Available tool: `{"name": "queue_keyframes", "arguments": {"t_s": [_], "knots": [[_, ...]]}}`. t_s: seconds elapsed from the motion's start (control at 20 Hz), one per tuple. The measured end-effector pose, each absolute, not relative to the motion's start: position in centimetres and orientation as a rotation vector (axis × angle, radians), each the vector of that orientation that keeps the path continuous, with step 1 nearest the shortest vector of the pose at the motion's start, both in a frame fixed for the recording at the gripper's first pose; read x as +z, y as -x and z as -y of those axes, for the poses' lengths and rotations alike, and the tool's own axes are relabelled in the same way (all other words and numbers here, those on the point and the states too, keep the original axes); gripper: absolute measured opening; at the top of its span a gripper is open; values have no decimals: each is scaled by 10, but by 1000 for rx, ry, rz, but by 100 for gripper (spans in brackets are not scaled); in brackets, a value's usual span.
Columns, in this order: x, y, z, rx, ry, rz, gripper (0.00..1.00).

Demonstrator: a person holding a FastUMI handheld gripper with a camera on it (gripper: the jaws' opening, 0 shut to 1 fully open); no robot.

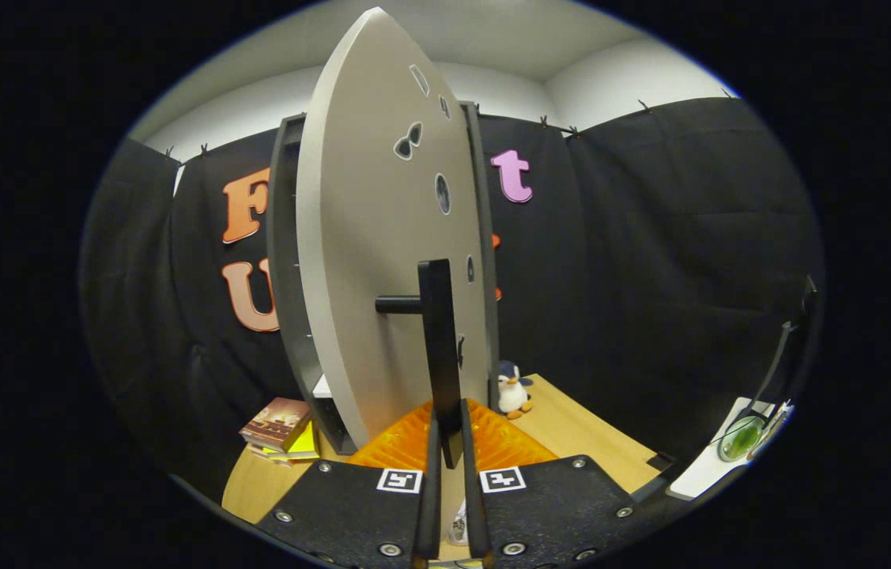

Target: Open the shoe cabinet door, grab the shoes and put them into the shoe cabinet, then close the shoe cabinet door.

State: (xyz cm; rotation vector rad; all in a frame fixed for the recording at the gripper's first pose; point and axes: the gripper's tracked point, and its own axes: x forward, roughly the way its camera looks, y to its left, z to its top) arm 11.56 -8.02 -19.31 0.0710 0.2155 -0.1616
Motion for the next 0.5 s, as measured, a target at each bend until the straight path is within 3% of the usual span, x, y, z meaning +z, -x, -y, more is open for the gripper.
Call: {"name": "queue_keyframes", "arguments": {"t_s": [0.4,0.5], "knots": [[-190,-99,184,-366,-64,-197,11],[-199,-94,210,-411,-58,-217,5]]}}
